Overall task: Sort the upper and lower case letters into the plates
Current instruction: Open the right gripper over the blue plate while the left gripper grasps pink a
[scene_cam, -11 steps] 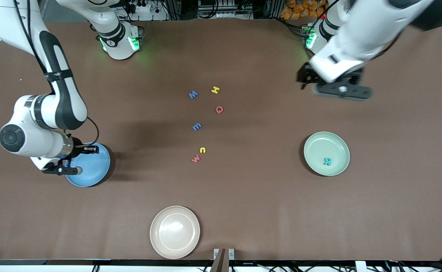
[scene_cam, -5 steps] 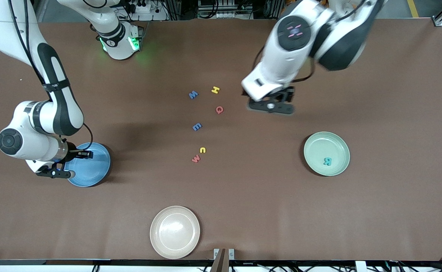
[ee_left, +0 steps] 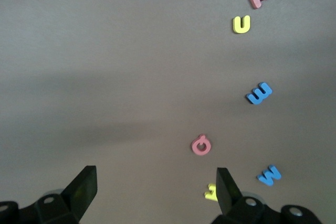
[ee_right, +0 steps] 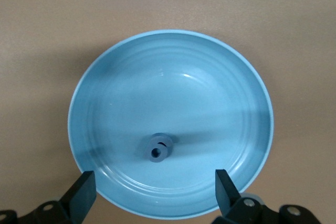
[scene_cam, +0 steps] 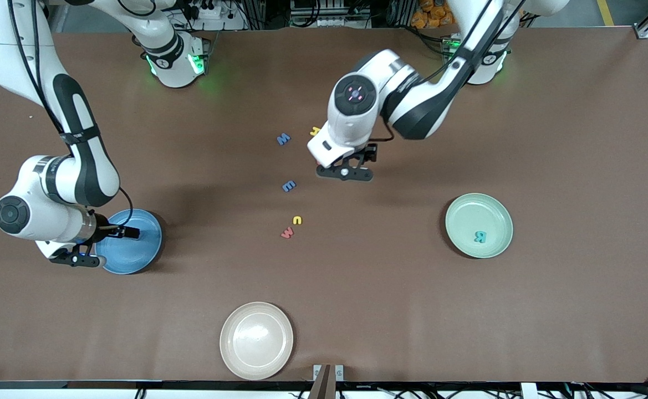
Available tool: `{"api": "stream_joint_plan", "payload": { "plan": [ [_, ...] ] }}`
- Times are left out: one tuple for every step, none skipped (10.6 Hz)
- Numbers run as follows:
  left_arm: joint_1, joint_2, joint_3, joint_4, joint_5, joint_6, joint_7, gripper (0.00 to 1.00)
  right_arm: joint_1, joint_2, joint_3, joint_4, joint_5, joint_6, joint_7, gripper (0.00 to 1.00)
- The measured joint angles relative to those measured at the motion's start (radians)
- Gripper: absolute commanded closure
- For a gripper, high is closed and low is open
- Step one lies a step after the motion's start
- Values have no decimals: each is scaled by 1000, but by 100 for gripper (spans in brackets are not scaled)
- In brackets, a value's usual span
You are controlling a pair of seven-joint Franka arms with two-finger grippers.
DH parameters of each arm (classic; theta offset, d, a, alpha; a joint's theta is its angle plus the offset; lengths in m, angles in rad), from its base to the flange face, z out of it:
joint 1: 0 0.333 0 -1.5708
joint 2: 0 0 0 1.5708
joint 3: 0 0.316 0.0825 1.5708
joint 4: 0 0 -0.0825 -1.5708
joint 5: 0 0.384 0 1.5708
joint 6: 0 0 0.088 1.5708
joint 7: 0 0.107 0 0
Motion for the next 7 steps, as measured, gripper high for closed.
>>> {"api": "stream_joint_plan", "payload": {
  "plan": [
    [-12, 32, 0, 0, 1, 37, -16, 0, 1, 8, 1, 3, 1, 0, 0, 0],
    [-29, 73, 0, 0, 4, 85, -44, 0, 8, 24, 6, 8, 1, 5, 0, 0],
    [-43, 95, 1, 0, 10, 100, -70, 0, 20, 31, 11, 11, 1, 15, 0, 0],
    [-61, 114, 1, -1, 30, 104, -108, 0, 41, 34, 13, 13, 2, 25, 1, 0],
    [-77, 130, 1, -1, 55, 105, -146, 0, 67, 36, 14, 16, 10, 28, 4, 0],
    [-91, 143, 1, -6, 66, 112, -172, 0, 92, 37, 14, 17, 41, 28, 10, 0],
    [-102, 155, 1, -18, 68, 139, -196, 0, 112, 37, 14, 18, 80, 29, 23, 0]
  ]
}}
